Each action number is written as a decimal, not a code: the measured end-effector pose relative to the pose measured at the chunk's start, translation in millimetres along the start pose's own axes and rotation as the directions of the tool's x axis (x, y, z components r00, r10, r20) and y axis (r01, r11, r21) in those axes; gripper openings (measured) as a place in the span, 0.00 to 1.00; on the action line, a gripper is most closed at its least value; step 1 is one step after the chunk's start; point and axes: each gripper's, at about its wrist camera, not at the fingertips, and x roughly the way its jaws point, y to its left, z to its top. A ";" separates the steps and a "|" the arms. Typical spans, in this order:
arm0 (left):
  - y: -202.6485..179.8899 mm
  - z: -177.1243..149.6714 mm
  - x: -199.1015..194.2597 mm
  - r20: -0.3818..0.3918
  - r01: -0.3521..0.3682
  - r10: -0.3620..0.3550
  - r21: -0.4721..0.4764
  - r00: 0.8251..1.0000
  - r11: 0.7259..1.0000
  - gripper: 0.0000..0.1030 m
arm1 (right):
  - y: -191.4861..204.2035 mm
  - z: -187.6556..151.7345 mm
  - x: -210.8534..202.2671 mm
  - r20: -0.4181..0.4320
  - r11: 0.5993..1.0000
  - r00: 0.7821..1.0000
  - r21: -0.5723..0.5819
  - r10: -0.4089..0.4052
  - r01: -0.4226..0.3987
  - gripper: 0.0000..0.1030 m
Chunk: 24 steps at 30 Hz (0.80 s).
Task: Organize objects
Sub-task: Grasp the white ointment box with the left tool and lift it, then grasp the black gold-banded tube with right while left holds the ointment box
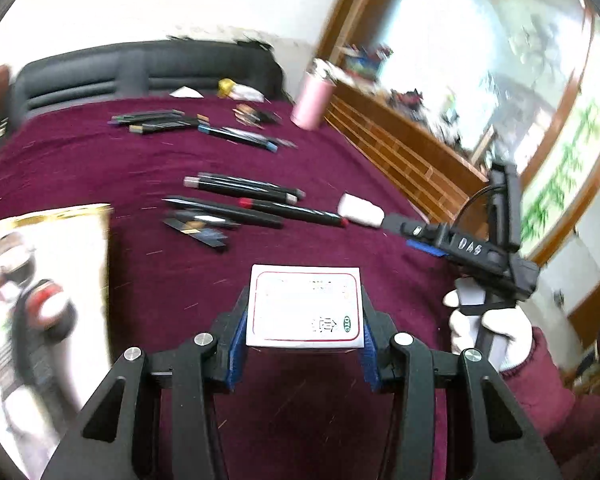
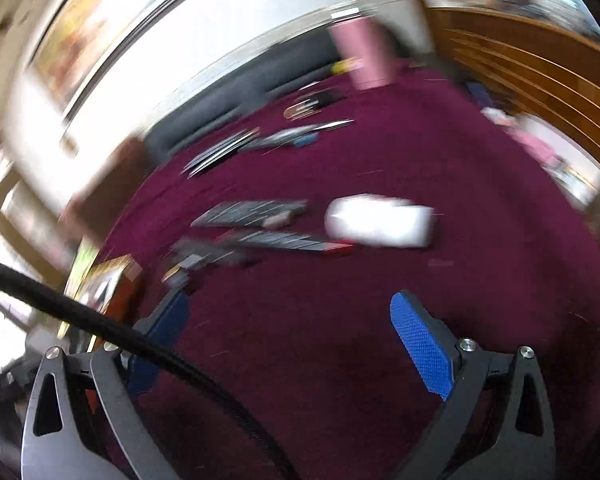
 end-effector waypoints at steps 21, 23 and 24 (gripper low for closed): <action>140.9 -97.0 -138.9 0.198 -0.137 0.201 -0.296 0.959 0.945 0.40 | 149.7 13.1 174.9 -0.365 0.913 0.899 -0.399 -0.244 0.086 0.33; 149.5 -100.7 -134.2 0.197 -0.130 0.197 -0.311 0.960 0.942 0.40 | 155.2 12.1 174.0 -0.361 0.898 0.888 -0.424 -0.285 0.116 0.18; 152.1 -102.6 -134.3 0.198 -0.127 0.195 -0.315 0.961 0.941 0.40 | 156.7 10.3 172.5 -0.363 0.894 0.884 -0.431 -0.295 0.121 0.15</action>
